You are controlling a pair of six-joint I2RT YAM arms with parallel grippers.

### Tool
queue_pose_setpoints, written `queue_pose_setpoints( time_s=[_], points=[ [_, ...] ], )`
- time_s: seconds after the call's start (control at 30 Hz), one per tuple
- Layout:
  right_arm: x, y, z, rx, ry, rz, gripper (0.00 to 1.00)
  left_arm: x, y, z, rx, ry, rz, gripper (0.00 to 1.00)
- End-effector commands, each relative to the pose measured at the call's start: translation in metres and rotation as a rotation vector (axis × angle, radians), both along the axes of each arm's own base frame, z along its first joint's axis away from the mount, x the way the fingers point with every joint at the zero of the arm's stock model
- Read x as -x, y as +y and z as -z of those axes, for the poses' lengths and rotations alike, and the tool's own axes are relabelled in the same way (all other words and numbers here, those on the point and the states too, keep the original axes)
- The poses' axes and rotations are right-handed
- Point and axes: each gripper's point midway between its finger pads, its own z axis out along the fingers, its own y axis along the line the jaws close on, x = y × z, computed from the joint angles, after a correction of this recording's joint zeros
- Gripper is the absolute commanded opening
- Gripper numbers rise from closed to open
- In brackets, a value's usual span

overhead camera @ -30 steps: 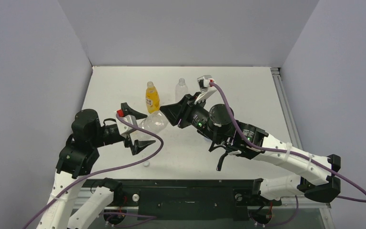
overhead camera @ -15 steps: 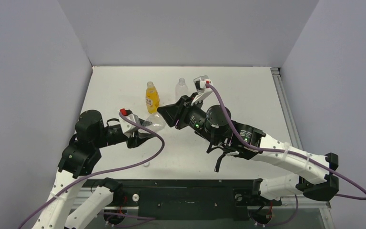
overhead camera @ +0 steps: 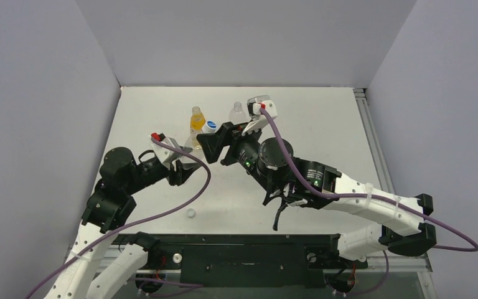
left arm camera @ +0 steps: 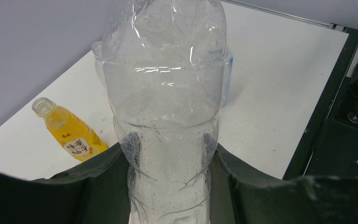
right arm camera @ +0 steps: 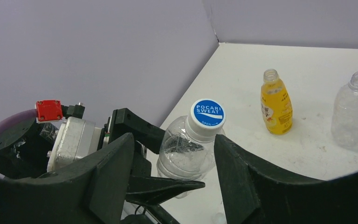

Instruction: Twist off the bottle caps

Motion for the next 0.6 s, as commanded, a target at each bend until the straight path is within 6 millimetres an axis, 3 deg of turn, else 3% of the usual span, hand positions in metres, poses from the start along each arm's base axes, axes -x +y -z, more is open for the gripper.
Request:
queue_pose_setpoints(
  time_s=[0.0, 0.3, 0.57],
  points=[
    [-0.008, -0.003, -0.015, -0.013, -0.023, 0.063, 0.58, -0.01, 0.004, -0.026, 0.066, -0.077, -0.068, 0.27],
    [-0.018, -0.001, -0.015, -0.009, -0.02, 0.108, 0.55, -0.005, 0.002, -0.033, 0.078, -0.101, -0.054, 0.27],
    [-0.02, 0.006, -0.027, -0.075, -0.017, 0.079, 0.44, -0.002, 0.001, -0.033, 0.077, -0.106, -0.043, 0.27]
  ],
)
